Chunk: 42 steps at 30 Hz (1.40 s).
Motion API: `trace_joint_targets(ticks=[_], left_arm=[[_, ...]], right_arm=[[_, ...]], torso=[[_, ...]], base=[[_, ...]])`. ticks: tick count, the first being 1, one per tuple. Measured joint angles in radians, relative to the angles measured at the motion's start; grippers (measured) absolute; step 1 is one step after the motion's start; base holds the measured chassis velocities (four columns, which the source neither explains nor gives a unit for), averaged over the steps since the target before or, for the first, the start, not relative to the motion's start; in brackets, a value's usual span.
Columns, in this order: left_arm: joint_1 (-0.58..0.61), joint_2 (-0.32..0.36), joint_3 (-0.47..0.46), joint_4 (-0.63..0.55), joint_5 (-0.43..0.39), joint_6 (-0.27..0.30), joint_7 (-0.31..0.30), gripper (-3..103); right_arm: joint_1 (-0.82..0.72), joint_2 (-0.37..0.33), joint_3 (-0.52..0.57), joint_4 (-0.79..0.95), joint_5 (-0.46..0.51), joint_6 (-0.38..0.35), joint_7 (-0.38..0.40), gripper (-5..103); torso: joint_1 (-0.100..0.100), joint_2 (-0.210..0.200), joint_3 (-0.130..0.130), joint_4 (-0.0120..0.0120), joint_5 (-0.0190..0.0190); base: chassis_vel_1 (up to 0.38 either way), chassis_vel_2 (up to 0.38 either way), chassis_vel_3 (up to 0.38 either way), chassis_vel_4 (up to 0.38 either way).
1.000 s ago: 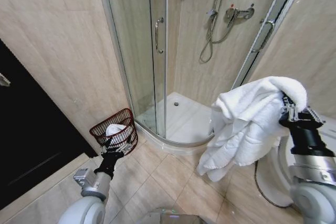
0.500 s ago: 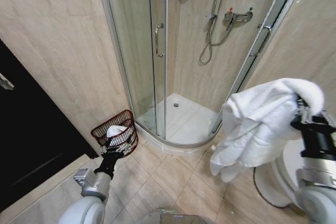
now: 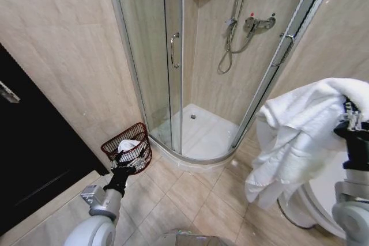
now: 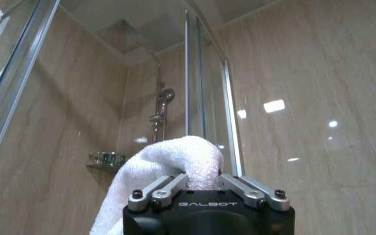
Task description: Discard the used towel into the hamper.
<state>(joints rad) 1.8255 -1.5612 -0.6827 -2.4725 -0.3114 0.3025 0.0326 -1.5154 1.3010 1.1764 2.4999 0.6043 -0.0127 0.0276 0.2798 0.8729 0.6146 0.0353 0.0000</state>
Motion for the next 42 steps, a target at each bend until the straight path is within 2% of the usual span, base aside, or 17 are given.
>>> trace_joint_targets(ticks=[28, 42], left_arm=[[0.0, 0.0, 0.0, 0.0, 0.0, 0.0, 0.0, 97], [0.0, 0.0, 0.0, 0.0, 0.0, 0.0, 0.0, 97]], right_arm=[[-0.007, 0.011, -0.062, 0.0, -0.045, 0.031, -0.011, 7], [-0.008, 0.013, -0.05, 0.0, -0.056, 0.039, -0.012, 7]], torso=[[0.059, 0.132, 0.073, 0.0, 0.0], [0.089, 0.199, 0.11, 0.0, 0.0]], base=[[0.0, 0.0, 0.0, 0.0], [0.0, 0.0, 0.0, 0.0]])
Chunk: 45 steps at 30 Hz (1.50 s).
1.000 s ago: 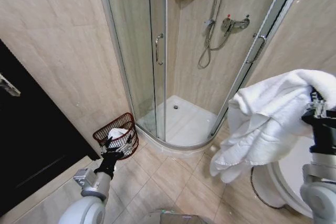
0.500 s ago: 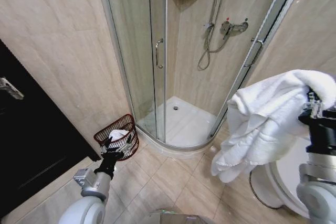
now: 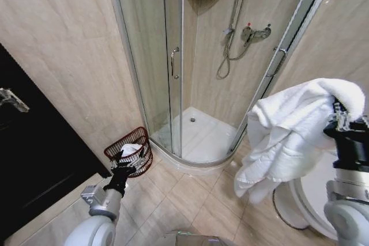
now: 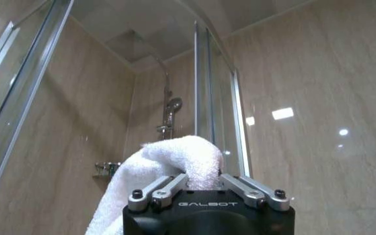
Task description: Discard the used towel into the hamper.
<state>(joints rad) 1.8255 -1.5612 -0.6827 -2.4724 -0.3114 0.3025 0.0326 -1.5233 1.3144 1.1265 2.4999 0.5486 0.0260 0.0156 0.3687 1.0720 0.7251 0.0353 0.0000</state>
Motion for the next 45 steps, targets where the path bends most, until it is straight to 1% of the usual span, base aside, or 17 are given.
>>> trace_joint_targets(ticks=[5, 12, 14, 16, 17, 26, 27, 33, 35, 41, 45], left_arm=[[0.0, 0.0, 0.0, 0.0, 0.0, 0.0, 0.0, 97], [0.0, 0.0, 0.0, 0.0, 0.0, 0.0, 0.0, 97], [0.0, 0.0, 0.0, 0.0, 0.0, 0.0, 0.0, 97], [0.0, 0.0, 0.0, 0.0, 0.0, 0.0, 0.0, 97], [0.0, 0.0, 0.0, 0.0, 0.0, 0.0, 0.0, 97], [0.0, 0.0, 0.0, 0.0, 0.0, 0.0, 0.0, 97], [0.0, 0.0, 0.0, 0.0, 0.0, 0.0, 0.0, 97], [0.0, 0.0, 0.0, 0.0, 0.0, 0.0, 0.0, 97], [0.0, 0.0, 0.0, 0.0, 0.0, 0.0, 0.0, 97], [0.0, 0.0, 0.0, 0.0, 0.0, 0.0, 0.0, 97], [0.0, 0.0, 0.0, 0.0, 0.0, 0.0, 0.0, 97]], right_arm=[[0.003, -0.01, 0.015, 0.0, 0.008, 0.007, 0.0, 7], [-0.006, -0.018, 0.055, 0.0, 0.037, 0.022, -0.005, 7], [-0.007, -0.018, 0.058, 0.0, 0.04, 0.023, -0.006, 7], [-0.006, -0.022, 0.063, 0.0, 0.044, 0.026, -0.007, 7], [-0.006, -0.022, 0.063, 0.0, 0.044, 0.026, -0.007, 7], [-0.004, -0.019, 0.06, 0.0, 0.05, 0.024, -0.008, 7], [-0.004, -0.019, 0.06, 0.0, 0.05, 0.024, -0.008, 7], [-0.008, -0.006, 0.05, 0.0, 0.045, 0.025, -0.01, 7], [-0.009, -0.005, 0.05, 0.0, 0.045, 0.025, -0.01, 7], [-0.01, -0.012, 0.065, 0.0, 0.052, 0.025, -0.009, 7], [-0.009, -0.012, 0.066, 0.0, 0.055, 0.025, -0.009, 7]], torso=[[0.008, 0.018, 0.01, 0.0, 0.0], [0.027, 0.06, 0.033, -0.0001, 0.0], [0.029, 0.063, 0.034, -0.0001, 0.0], [0.037, 0.081, 0.043, -0.0001, 0.0], [0.037, 0.081, 0.043, -0.0001, 0.0], [0.06, 0.132, 0.072, 0.0, -0.0001], [0.06, 0.132, 0.072, 0.0, -0.0001], [0.078, 0.17, 0.092, 0.0, -0.0001], [0.079, 0.174, 0.094, 0.0, 0.0], [0.097, 0.213, 0.115, 0.0, -0.0001], [0.103, 0.226, 0.122, 0.0, 0.0]], base=[[0.0, 0.0, 0.0, 0.0], [0.0, 0.0, 0.0, 0.0], [0.0, 0.0, 0.0, 0.0], [0.0, 0.0, 0.0, 0.0], [0.0, 0.0, 0.0, 0.0], [0.0, 0.0, 0.0, 0.0], [0.0, 0.0, 0.0, 0.0], [0.0, 0.0, 0.0, 0.0], [0.0, 0.0, 0.0, 0.0], [0.0, 0.0, 0.0, 0.0], [0.0, 0.0, 0.0, 0.0]])
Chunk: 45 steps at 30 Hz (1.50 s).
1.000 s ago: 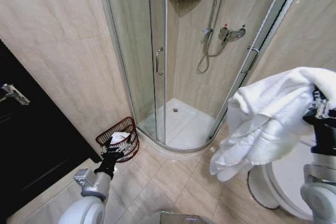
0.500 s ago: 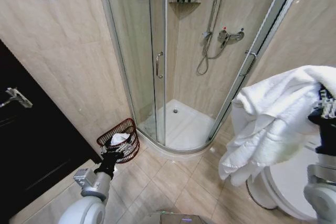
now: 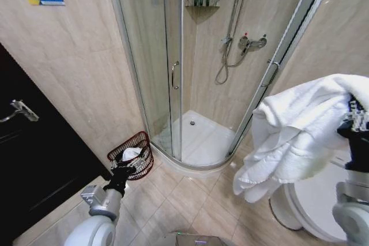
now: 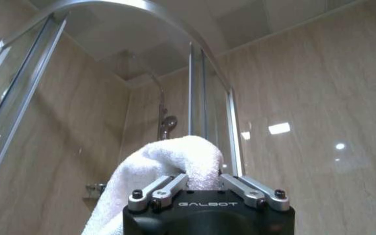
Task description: Discard the used towel into the hamper.
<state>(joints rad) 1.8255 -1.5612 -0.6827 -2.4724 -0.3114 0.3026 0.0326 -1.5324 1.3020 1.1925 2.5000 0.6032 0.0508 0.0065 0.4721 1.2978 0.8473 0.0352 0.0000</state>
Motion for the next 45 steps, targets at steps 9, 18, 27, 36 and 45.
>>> trace_joint_targets(ticks=[9, 18, 27, 36, 45], left_arm=[[0.0, 0.0, 0.0, 0.0, 0.0, 0.0, 0.0, 97], [0.0, 0.0, 0.0, 0.0, 0.0, 0.0, 0.0, 97], [0.0, 0.0, 0.0, 0.0, 0.0, 0.0, 0.0, 97], [0.0, 0.0, 0.0, 0.0, 0.0, 0.0, 0.0, 97], [0.0, 0.0, 0.0, 0.0, 0.0, 0.0, 0.0, 97]], right_arm=[[0.005, -0.004, -0.008, 0.0, 0.0, 0.0, 0.0, 7], [0.008, -0.002, -0.015, 0.0, -0.005, -0.002, -0.001, 7], [0.007, -0.001, -0.019, 0.0, -0.005, -0.003, -0.001, 7], [0.006, -0.001, -0.02, 0.0, -0.005, -0.003, -0.001, 7], [0.009, 0.004, -0.037, 0.0, -0.013, -0.003, -0.002, 7]], torso=[[0.025, 0.056, 0.031, 0.0, 0.0], [0.05, 0.111, 0.061, 0.0, 0.0], [0.073, 0.161, 0.088, 0.0, 0.0], [0.098, 0.215, 0.117, 0.0, -0.0001], [0.1, 0.22, 0.12, 0.0, 0.0]], base=[[0.0, 0.0, 0.0, 0.0], [0.0, 0.0, 0.0, 0.0], [0.0, 0.0, 0.0, 0.0], [0.0, 0.0, 0.0, 0.0], [0.0, 0.0, 0.0, 0.0]])
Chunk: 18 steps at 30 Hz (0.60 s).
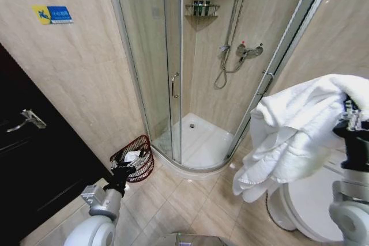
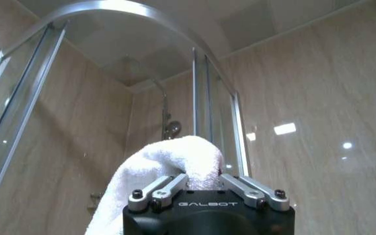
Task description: Discard the used towel into the hamper.
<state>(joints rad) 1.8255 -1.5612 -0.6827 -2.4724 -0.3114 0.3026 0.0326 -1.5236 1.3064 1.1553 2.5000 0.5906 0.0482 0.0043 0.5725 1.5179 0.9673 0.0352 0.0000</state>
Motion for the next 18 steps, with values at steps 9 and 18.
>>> trace_joint_targets(ticks=[9, 18], left_arm=[[0.0, 0.0, 0.0, 0.0, 0.0, 0.0, 0.0, 97], [0.0, 0.0, 0.0, 0.0, 0.0, 0.0, 0.0, 97]], right_arm=[[0.0, 0.004, -0.026, 0.0, -0.002, 0.003, 0.001, 7], [0.002, 0.007, -0.04, 0.0, -0.012, 0.007, -0.001, 7]], torso=[[-0.003, -0.006, -0.003, 0.0, 0.0], [-0.004, -0.01, -0.005, 0.0, 0.0]], base=[[0.0, 0.0, 0.0, 0.0], [0.0, 0.0, 0.0, 0.0]])
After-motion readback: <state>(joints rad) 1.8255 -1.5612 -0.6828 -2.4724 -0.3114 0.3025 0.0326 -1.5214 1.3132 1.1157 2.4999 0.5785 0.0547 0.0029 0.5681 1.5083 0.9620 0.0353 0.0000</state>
